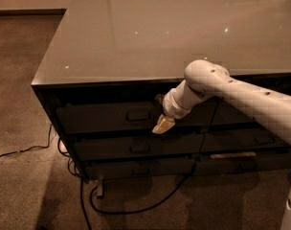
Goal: Open top drawer
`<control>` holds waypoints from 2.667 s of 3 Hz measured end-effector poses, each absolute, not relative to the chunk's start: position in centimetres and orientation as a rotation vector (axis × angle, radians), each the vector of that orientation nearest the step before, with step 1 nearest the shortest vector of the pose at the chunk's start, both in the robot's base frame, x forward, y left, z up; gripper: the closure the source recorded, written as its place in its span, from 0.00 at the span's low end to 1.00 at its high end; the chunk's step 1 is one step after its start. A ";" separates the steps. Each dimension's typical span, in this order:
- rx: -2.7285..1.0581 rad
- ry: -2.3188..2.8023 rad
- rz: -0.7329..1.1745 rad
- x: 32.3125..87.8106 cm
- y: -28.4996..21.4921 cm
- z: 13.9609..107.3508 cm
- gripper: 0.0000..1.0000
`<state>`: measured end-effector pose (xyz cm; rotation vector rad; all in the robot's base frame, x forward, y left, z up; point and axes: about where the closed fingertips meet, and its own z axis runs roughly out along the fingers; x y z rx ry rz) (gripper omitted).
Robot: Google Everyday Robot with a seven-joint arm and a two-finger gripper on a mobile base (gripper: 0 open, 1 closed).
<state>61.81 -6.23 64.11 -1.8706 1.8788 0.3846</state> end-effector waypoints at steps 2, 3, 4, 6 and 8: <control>-1.871 1.879 0.385 61.8 -6.2 65.6 0.88; -1.871 1.879 0.384 61.8 -6.2 66.3 1.00; -1.871 1.879 0.384 61.8 -6.2 66.9 1.00; -1.871 1.879 0.385 61.8 -6.2 67.0 0.58; -1.901 1.841 0.381 61.9 -5.3 67.1 0.10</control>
Offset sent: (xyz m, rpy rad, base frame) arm -0.0889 -0.0581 0.0131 -0.1404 -0.0075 -0.0786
